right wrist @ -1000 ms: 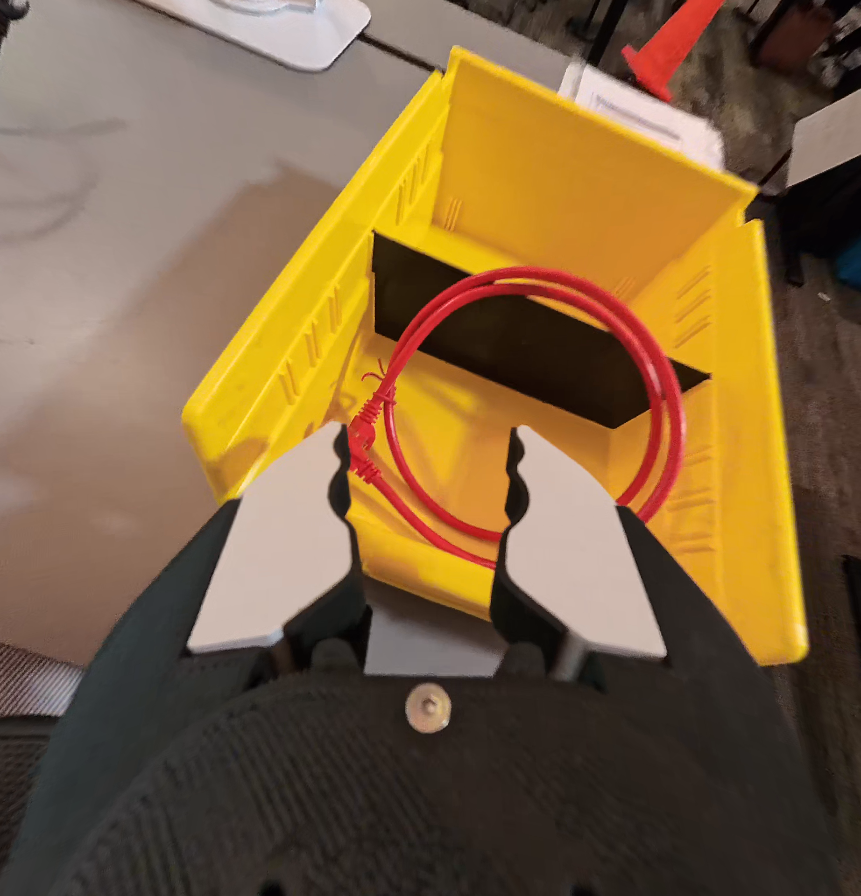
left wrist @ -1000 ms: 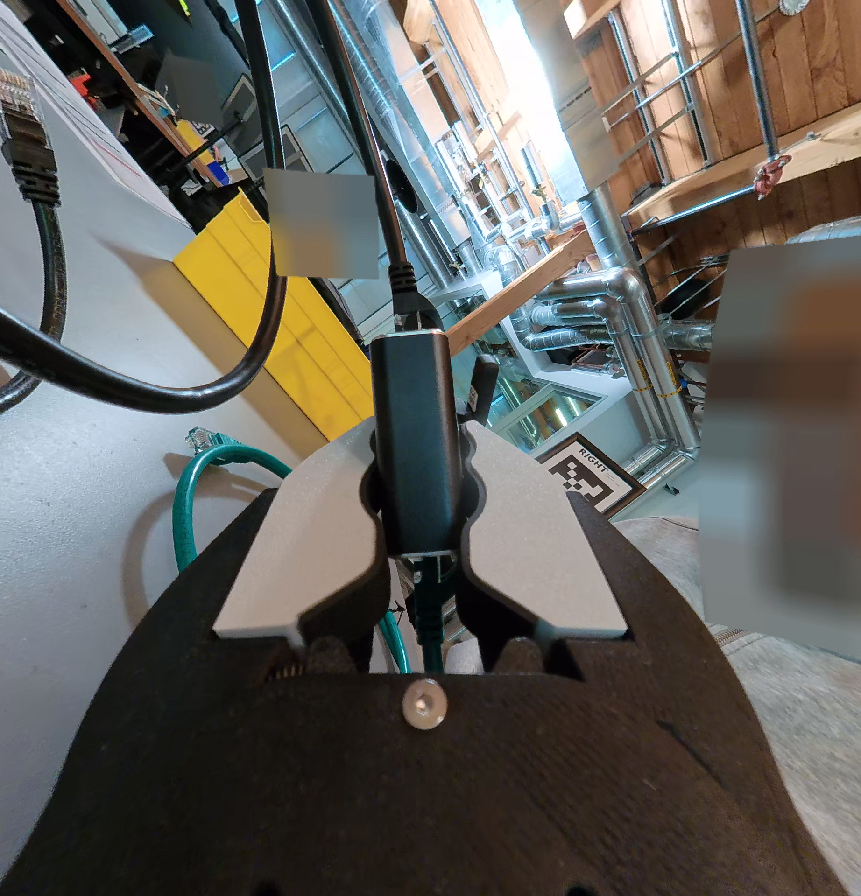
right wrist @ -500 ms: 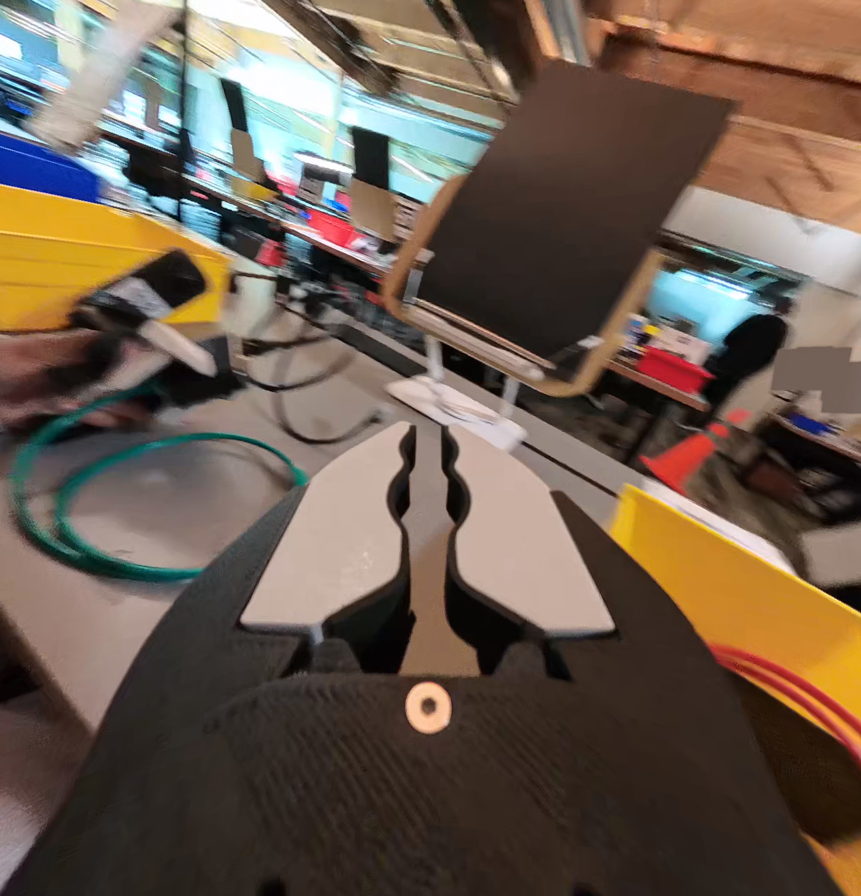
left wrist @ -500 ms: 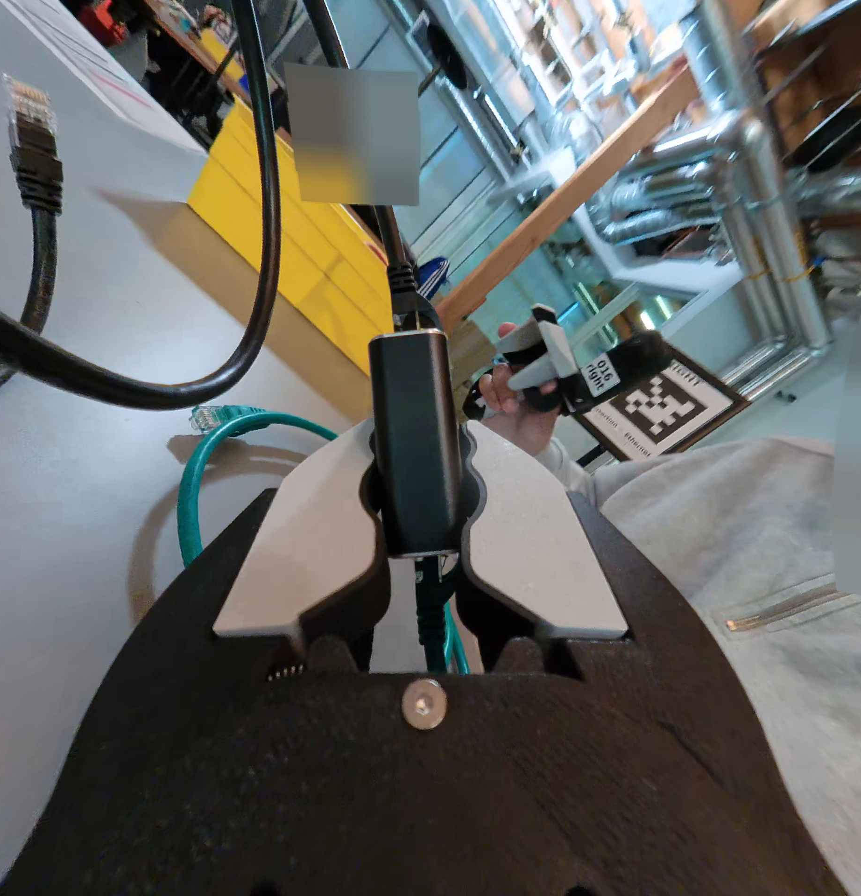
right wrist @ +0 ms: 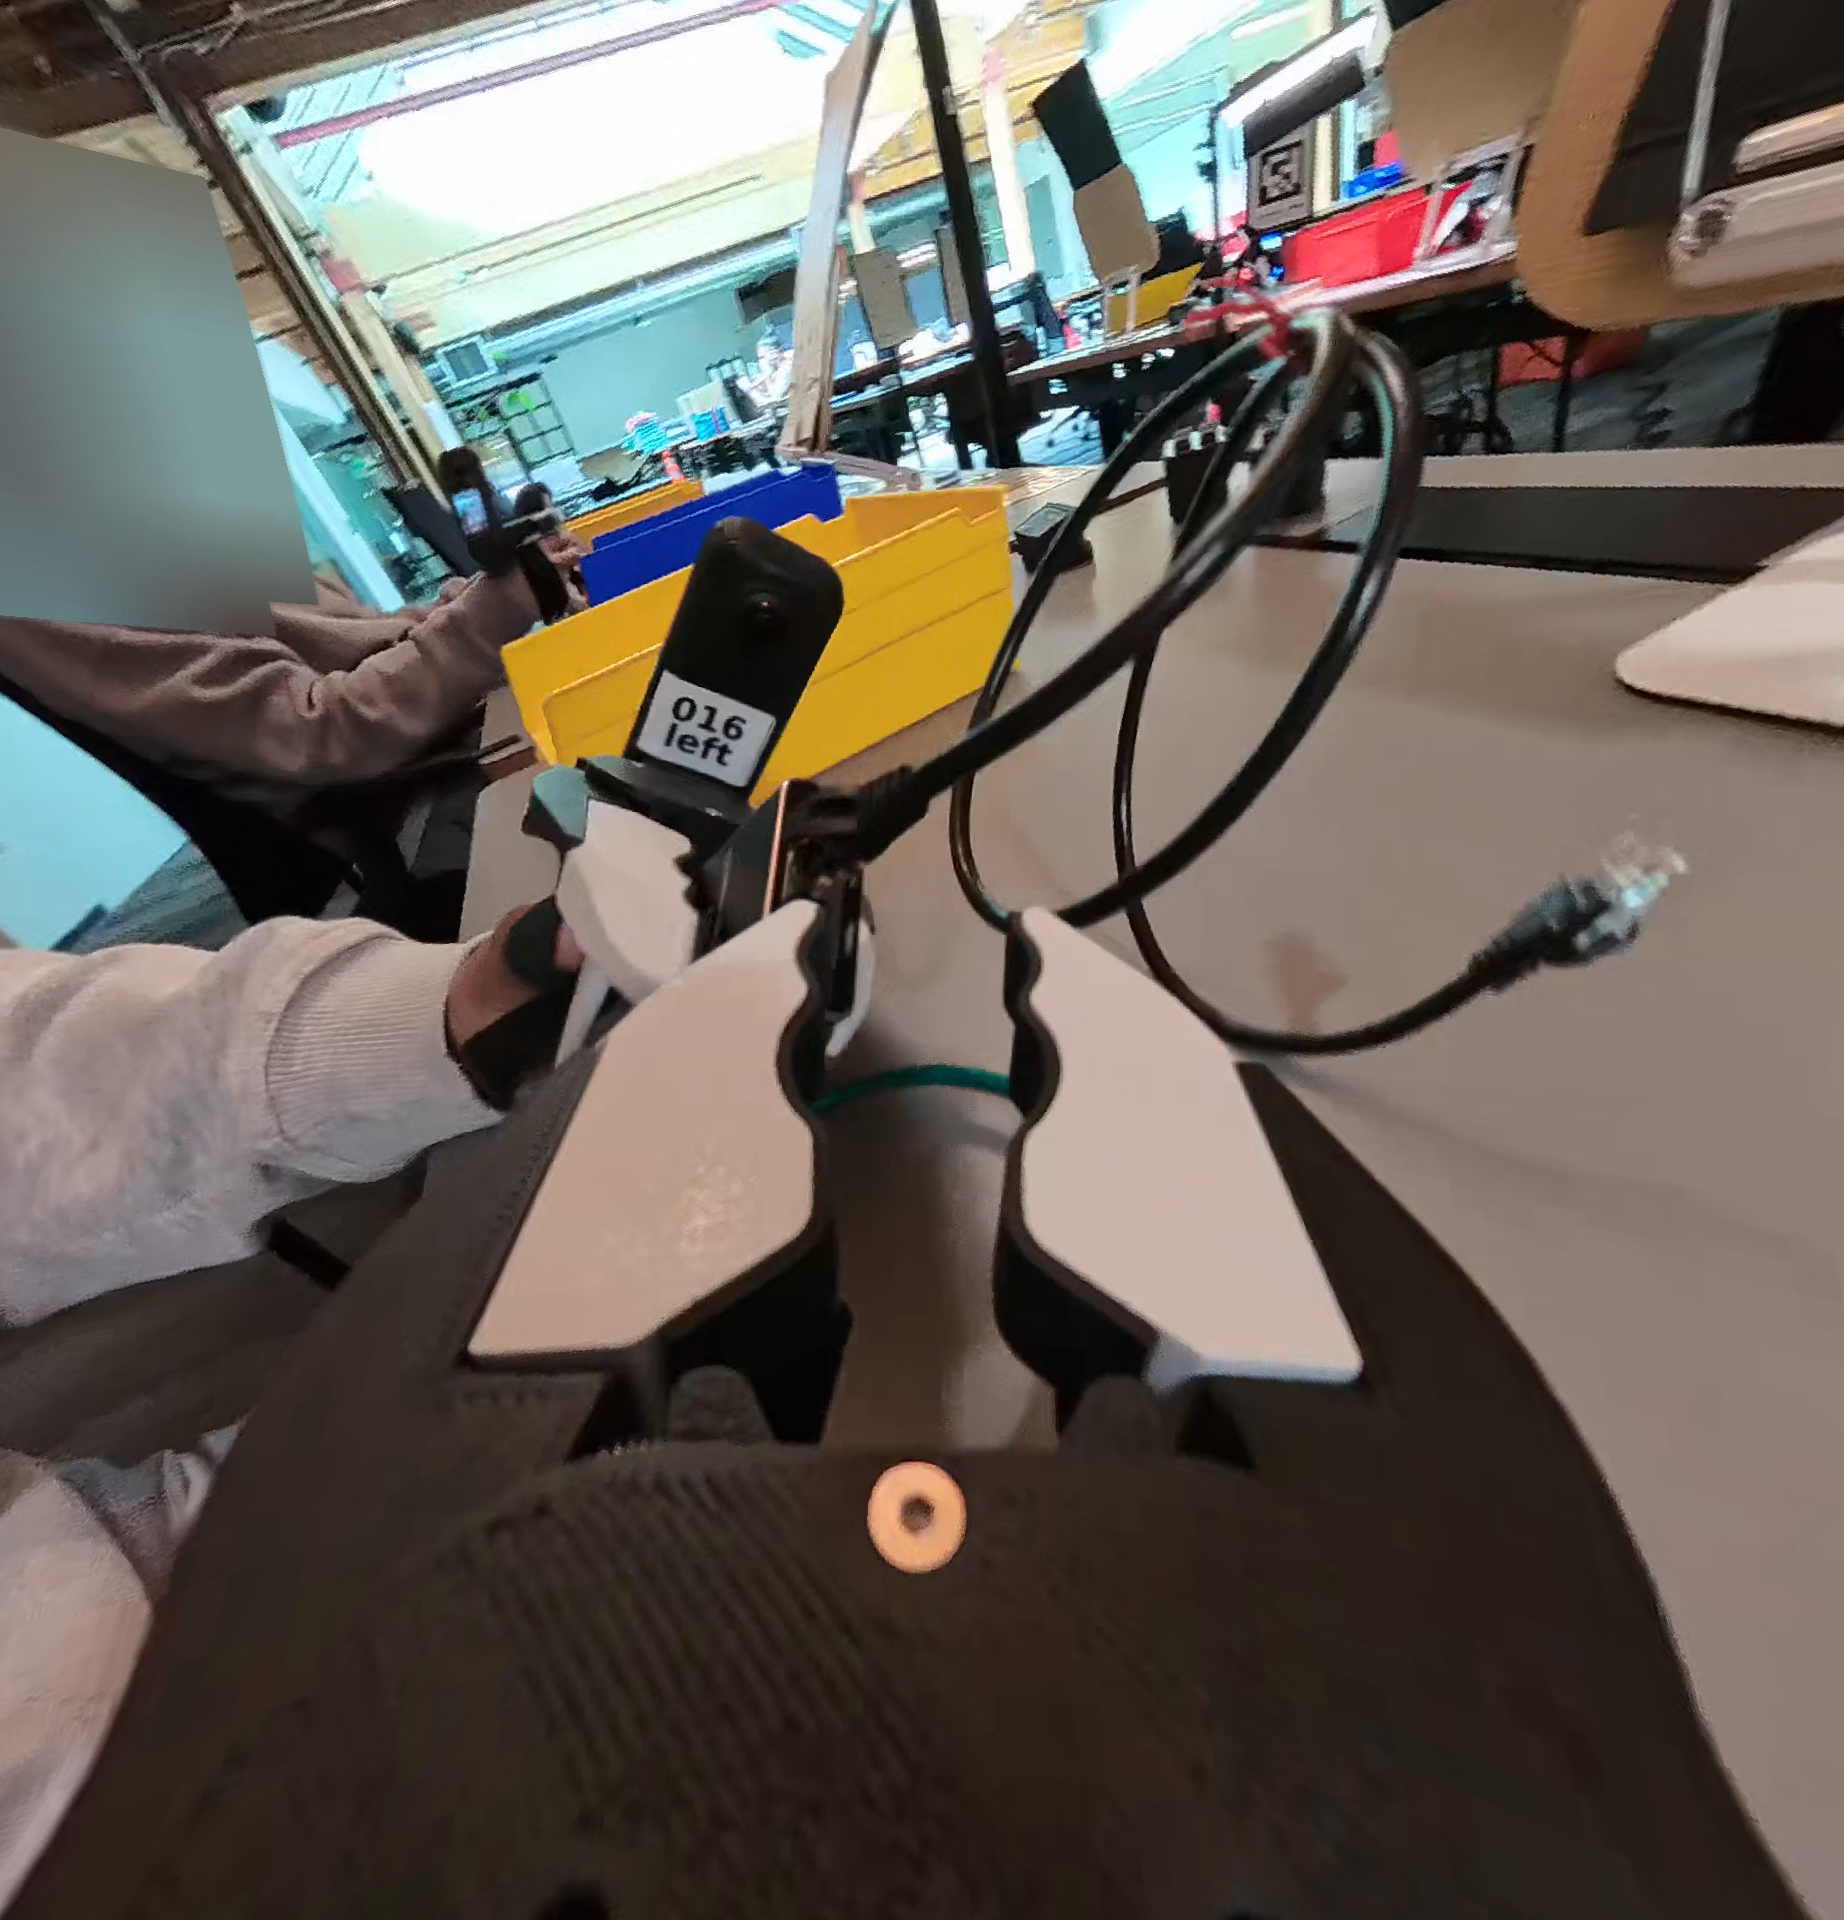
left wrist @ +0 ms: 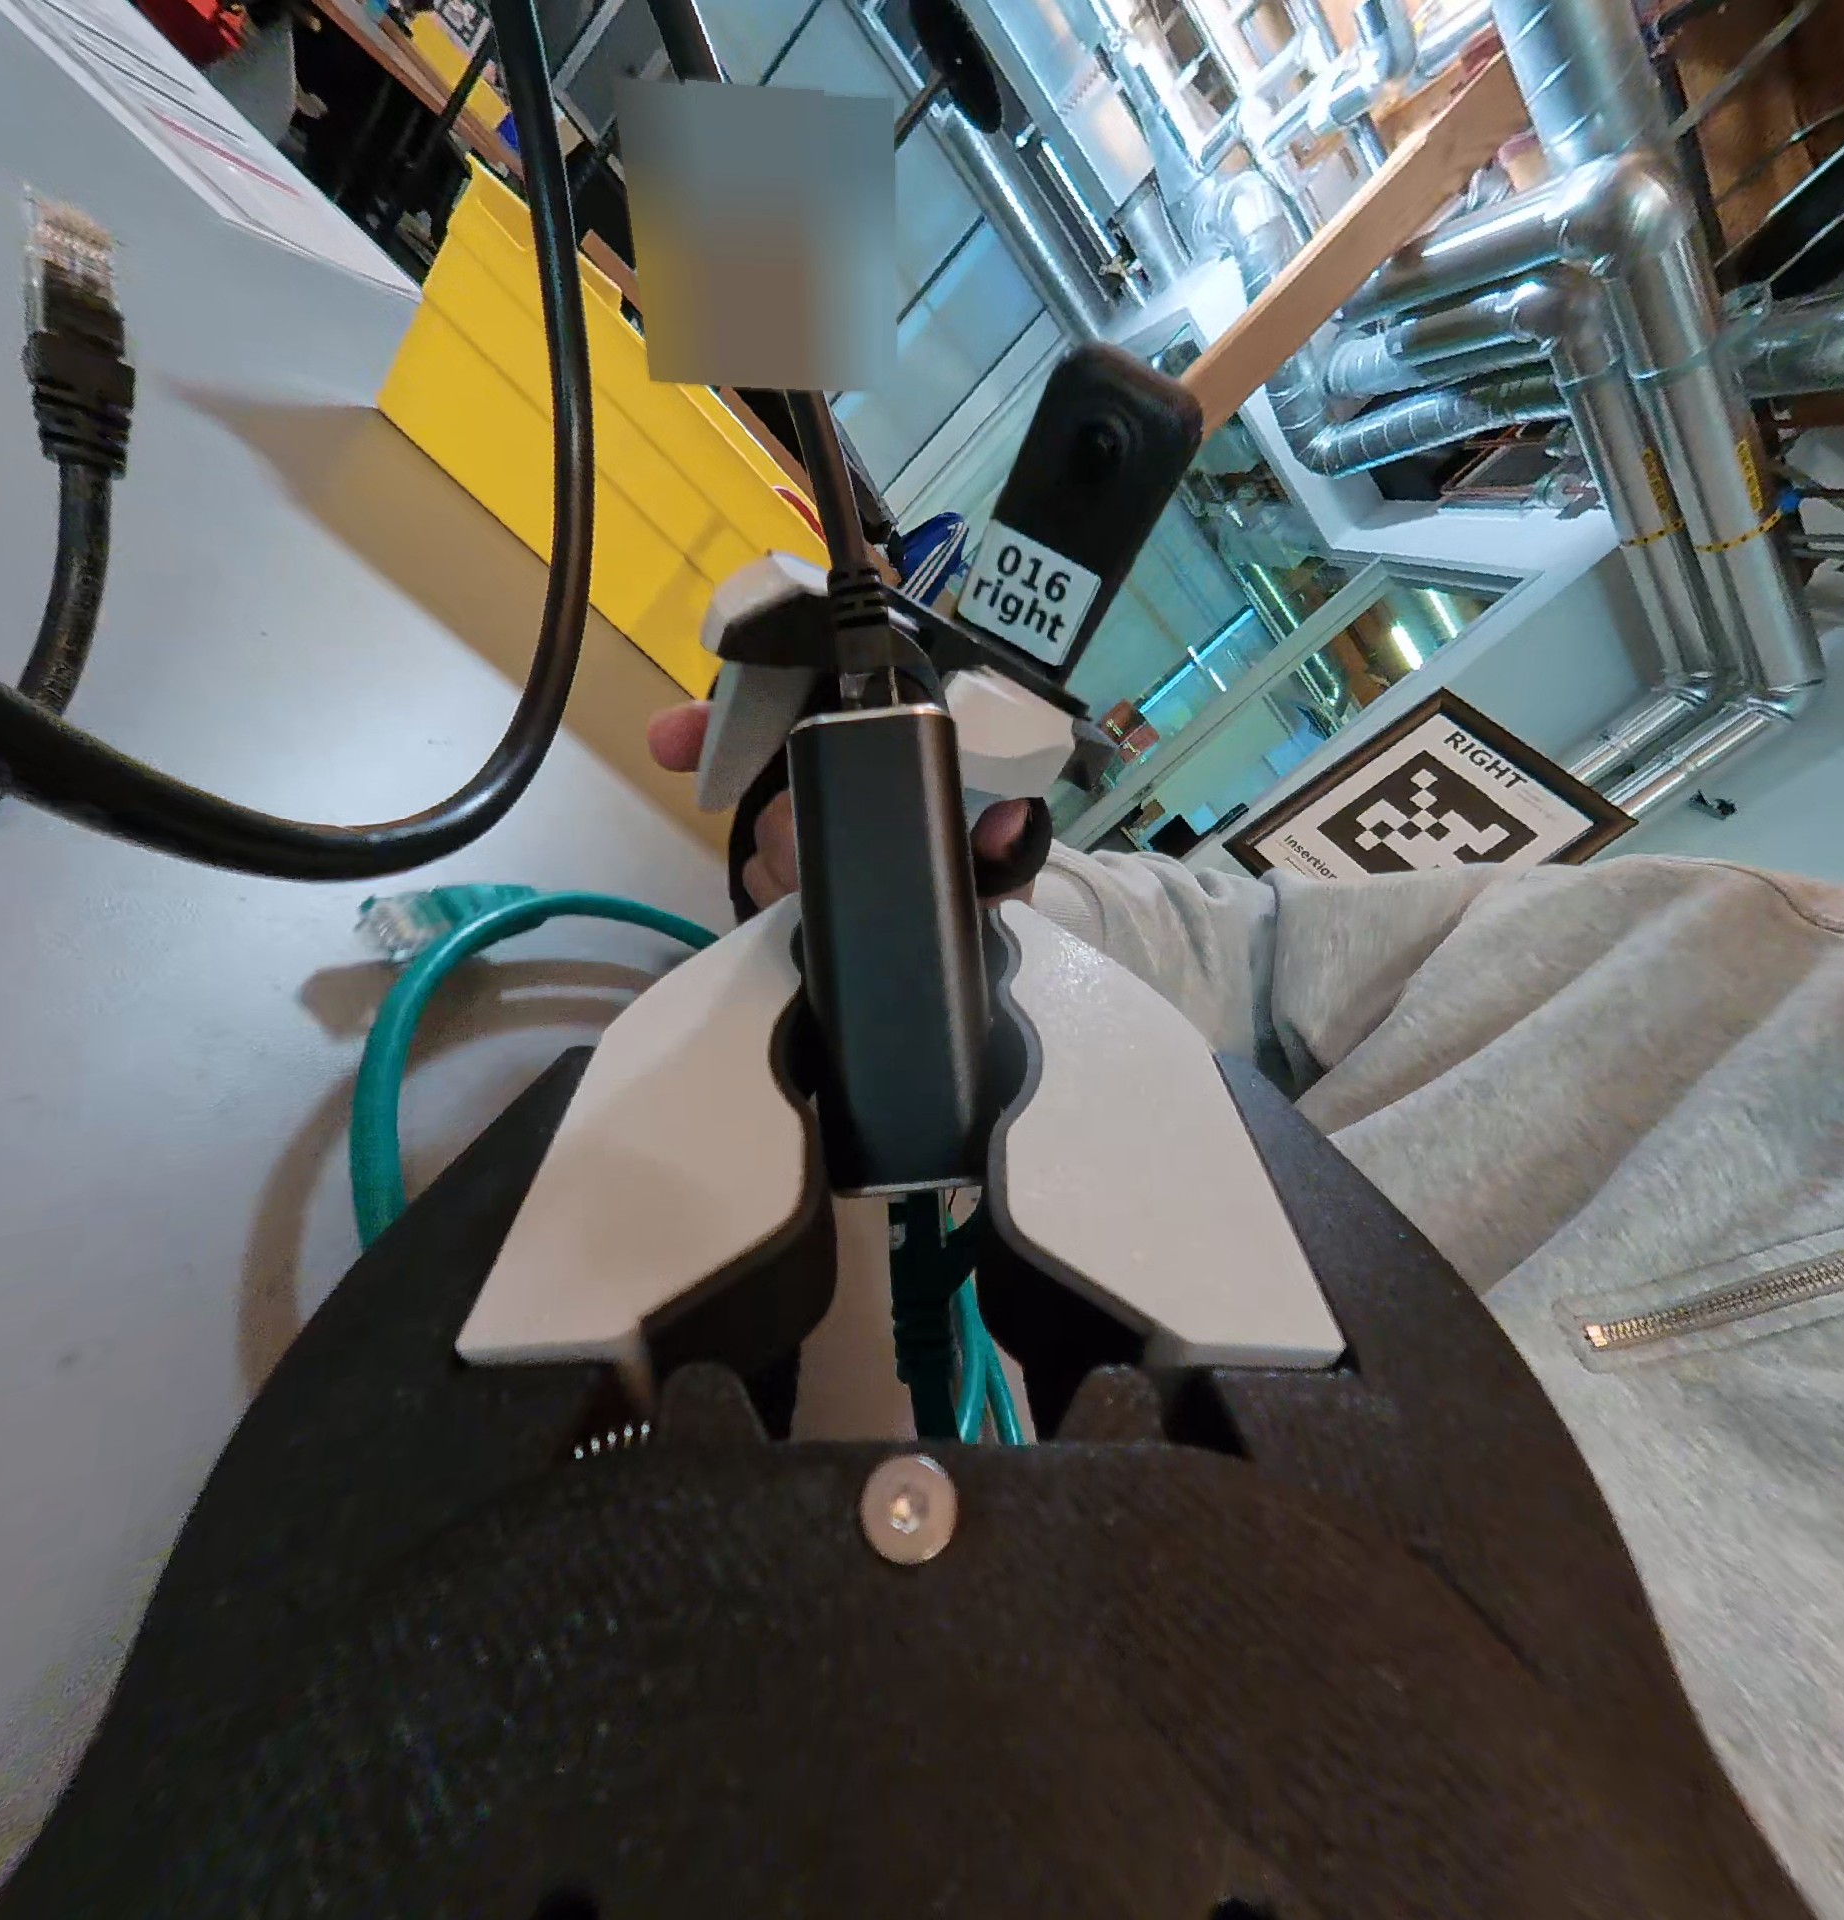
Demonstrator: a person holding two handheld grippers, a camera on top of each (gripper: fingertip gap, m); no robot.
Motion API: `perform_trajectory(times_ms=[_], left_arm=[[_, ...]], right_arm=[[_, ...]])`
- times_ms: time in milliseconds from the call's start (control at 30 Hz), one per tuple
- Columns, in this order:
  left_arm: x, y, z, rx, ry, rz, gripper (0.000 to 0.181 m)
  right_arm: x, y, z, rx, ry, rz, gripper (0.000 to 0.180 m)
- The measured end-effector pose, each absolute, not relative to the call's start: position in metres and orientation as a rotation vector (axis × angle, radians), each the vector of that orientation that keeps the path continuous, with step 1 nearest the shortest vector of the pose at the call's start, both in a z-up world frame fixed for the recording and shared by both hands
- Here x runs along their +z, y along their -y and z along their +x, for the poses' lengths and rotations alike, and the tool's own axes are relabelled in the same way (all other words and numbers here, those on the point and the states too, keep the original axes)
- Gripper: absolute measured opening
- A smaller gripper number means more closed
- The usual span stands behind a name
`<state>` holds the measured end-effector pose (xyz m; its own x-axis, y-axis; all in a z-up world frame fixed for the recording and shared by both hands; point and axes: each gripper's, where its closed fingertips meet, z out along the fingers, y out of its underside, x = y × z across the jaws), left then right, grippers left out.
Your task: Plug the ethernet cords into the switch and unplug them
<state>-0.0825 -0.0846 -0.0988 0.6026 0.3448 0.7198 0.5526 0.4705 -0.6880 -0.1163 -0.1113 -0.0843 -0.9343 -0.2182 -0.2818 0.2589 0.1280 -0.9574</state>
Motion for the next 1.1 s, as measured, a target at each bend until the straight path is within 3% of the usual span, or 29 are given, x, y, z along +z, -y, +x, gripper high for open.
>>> perform_trajectory(times_ms=[300, 433, 567, 1100], left_arm=[[-0.108, 0.08, -0.086, -0.17, 1.019, -1.171, 0.027], [-0.113, 0.073, -0.086, -0.156, 1.032, -1.235, 0.027], [-0.113, 0.08, -0.089, -0.143, 1.057, -1.195, 0.027], [-0.113, 0.083, -0.09, -0.126, 1.074, -1.183, 0.027]], right_arm=[[-0.076, 0.125, -0.111, -1.72, -1.745, 0.11, 0.038], [-0.08, 0.122, -0.114, -1.67, -1.712, 0.148, 0.023], [-0.081, 0.122, -0.111, -1.649, -1.713, 0.141, 0.028], [-0.09, 0.124, -0.104, -1.575, -1.736, 0.193, 0.022]])
